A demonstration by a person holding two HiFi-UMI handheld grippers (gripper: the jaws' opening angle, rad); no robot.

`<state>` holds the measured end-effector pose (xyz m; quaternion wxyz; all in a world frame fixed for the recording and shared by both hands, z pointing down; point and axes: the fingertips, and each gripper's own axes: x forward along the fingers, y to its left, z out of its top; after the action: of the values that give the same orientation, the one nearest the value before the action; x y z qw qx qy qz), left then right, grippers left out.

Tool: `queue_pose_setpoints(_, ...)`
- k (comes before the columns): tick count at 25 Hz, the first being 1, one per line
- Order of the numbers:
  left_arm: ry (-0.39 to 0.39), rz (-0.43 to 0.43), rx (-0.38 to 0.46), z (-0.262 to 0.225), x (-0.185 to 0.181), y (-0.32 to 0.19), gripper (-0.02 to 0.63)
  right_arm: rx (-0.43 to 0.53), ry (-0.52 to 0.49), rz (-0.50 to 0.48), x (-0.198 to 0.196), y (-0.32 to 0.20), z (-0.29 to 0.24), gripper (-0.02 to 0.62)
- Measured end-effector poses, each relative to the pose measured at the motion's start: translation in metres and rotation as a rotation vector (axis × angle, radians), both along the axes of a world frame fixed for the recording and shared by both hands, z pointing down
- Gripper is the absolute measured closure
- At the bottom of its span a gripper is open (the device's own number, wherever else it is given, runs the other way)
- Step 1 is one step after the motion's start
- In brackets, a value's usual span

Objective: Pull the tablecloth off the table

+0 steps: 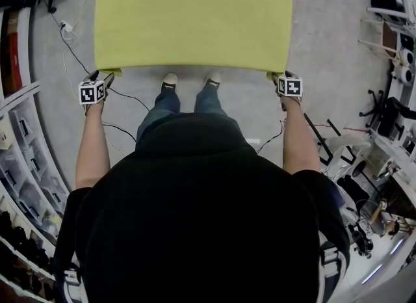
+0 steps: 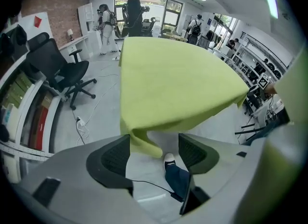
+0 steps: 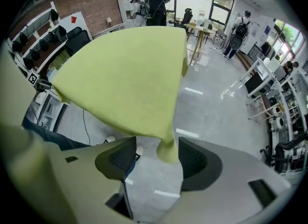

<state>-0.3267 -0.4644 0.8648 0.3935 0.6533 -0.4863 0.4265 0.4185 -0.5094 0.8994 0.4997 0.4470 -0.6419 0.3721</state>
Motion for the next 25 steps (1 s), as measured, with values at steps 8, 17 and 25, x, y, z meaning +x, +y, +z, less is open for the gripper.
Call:
queue_pose_setpoints(8,-0.039,0.011,-0.048,0.033,-0.012,0.007,0.251,-0.012,0.030,-0.050,-0.010,-0.009,0.025,0.331)
queue_pose_setpoints(17,-0.023,-0.146,0.017,0.054,-0.022,-0.014,0.279,0.028,0.017,-0.017,-0.002,-0.014,0.034,0.407)
queue_pose_setpoints(25,-0.066,-0.094,0.010,0.060,-0.019,-0.029,0.476,0.048,0.019,0.002,0.008,-0.016,0.044,0.493)
